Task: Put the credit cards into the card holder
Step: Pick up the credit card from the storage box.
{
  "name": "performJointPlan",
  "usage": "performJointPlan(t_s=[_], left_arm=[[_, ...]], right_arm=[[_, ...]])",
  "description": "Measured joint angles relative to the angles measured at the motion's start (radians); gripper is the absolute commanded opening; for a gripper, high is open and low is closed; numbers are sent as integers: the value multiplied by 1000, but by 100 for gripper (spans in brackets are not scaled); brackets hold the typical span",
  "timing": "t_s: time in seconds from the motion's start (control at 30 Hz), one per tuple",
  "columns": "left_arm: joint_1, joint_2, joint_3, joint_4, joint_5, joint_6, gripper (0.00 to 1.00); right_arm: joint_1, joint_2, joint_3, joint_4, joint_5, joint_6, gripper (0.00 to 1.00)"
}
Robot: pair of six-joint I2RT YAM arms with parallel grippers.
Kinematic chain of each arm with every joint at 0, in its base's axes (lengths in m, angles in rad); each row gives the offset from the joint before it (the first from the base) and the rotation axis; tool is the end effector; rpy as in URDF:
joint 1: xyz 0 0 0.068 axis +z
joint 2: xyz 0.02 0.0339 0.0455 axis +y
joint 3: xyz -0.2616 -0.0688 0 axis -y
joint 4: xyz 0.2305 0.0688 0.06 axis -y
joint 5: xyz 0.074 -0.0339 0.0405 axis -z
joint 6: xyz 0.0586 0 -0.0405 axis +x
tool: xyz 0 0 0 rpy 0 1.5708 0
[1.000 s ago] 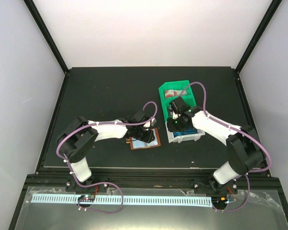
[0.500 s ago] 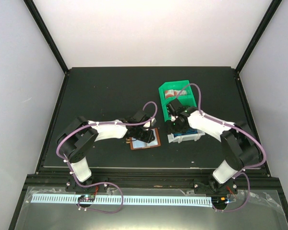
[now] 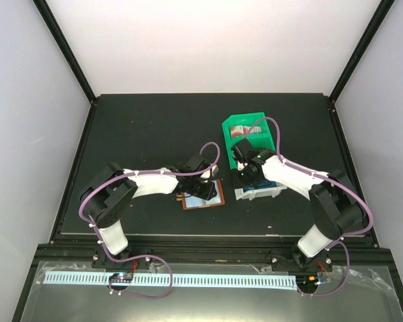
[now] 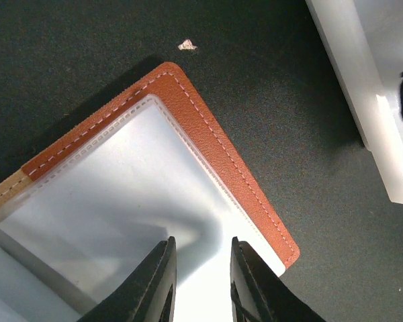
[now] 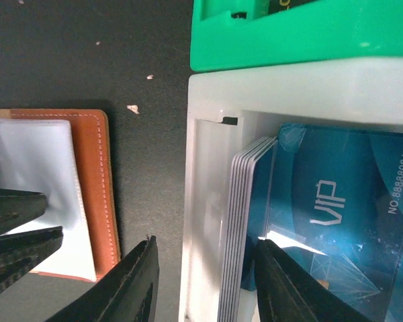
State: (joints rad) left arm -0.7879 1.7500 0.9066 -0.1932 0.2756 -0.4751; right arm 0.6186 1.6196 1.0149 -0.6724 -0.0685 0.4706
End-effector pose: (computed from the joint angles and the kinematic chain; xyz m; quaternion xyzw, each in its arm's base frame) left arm 0.2222 -0.2460 0.1264 0.1846 0.9381 -0.2613 0.1328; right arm 0.2379 0.1742 0.1663 -0.0781 0.9856 0.1047 0.1075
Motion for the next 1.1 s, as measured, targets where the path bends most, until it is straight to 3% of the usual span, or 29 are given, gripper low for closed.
performJointPlan(t_s=[0.27,0.57,0.87,1.1], left_arm=[[0,0,0,0,0,0,24],[0,0,0,0,0,0,24],[0,0,0,0,0,0,24],[0,0,0,0,0,0,24]], right_arm=[[-1,-20,-2,0,-10,7,28],[-1,-54,-6,-2,-20,11,24],[-1,-67,-9,-2,-19,18,5],[-2,-87,-12,-8,-1,28,1]])
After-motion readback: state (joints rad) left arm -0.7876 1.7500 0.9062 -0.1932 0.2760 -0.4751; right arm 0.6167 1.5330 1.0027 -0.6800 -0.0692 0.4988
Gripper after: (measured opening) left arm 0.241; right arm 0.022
